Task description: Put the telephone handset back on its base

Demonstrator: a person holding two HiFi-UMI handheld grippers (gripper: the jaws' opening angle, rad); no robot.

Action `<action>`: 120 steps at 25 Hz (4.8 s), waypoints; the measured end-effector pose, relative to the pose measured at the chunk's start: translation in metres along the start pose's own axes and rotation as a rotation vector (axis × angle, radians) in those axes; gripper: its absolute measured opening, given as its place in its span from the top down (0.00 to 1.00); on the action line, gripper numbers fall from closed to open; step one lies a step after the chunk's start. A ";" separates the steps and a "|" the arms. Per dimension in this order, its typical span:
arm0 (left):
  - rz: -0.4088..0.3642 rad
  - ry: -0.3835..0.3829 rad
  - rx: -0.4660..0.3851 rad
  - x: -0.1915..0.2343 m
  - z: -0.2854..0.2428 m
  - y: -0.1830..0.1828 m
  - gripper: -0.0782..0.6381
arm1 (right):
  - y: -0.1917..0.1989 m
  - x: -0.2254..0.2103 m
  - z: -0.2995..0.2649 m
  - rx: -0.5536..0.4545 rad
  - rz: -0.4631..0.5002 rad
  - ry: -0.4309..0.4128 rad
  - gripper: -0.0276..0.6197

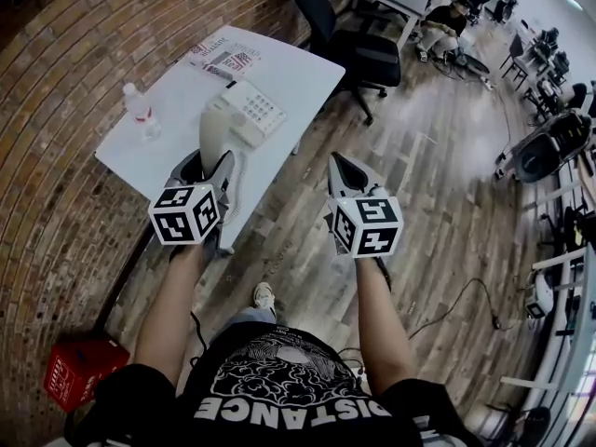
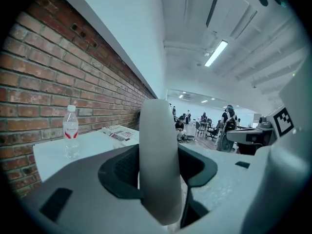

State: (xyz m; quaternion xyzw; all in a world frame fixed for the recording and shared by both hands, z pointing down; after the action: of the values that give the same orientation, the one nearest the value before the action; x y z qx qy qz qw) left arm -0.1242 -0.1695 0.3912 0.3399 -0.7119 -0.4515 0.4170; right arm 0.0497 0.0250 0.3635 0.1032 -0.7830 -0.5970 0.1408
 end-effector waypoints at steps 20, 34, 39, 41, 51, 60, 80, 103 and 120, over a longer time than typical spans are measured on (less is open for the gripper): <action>0.048 -0.018 0.022 0.061 -0.066 -0.013 0.59 | -0.016 -0.008 -0.095 0.021 0.010 -0.022 0.96; 0.060 -0.137 0.033 0.072 -0.126 -0.011 0.59 | -0.020 -0.066 -0.170 -0.012 0.017 -0.110 0.96; 0.085 -0.235 0.023 0.069 -0.153 -0.011 0.59 | -0.025 -0.099 -0.210 -0.017 0.039 -0.201 0.96; 0.103 -0.284 0.016 0.065 -0.162 -0.009 0.59 | -0.026 -0.112 -0.227 -0.016 0.052 -0.249 0.96; 0.184 -0.490 0.011 0.053 -0.190 -0.002 0.59 | -0.040 -0.139 -0.302 -0.011 0.097 -0.466 0.96; 0.299 -0.647 0.003 0.047 -0.197 0.003 0.59 | -0.044 -0.134 -0.335 -0.021 0.138 -0.649 0.96; 0.623 -0.797 0.163 0.074 -0.238 0.030 0.59 | -0.021 -0.130 -0.356 0.019 0.156 -0.792 0.96; 0.685 -0.884 0.284 0.105 -0.268 0.046 0.59 | -0.011 -0.129 -0.376 0.058 0.166 -0.771 0.96; 0.673 -0.819 0.308 0.105 -0.272 0.045 0.55 | -0.006 -0.126 -0.375 0.070 0.149 -0.760 0.96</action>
State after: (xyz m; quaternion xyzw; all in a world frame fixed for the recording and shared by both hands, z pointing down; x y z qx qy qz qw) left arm 0.0714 -0.3413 0.5295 -0.0529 -0.9431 -0.2791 0.1726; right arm 0.2970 -0.2746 0.4383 -0.1780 -0.8046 -0.5537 -0.1198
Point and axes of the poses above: the fingertips, and each gripper's own axes: z backward along the fingers, x to its left, y out of its underside, the point moved 6 cm from there along z, backward along the fingers, and after that the axes turned 5 degrees about z, right-handed, at the moved point
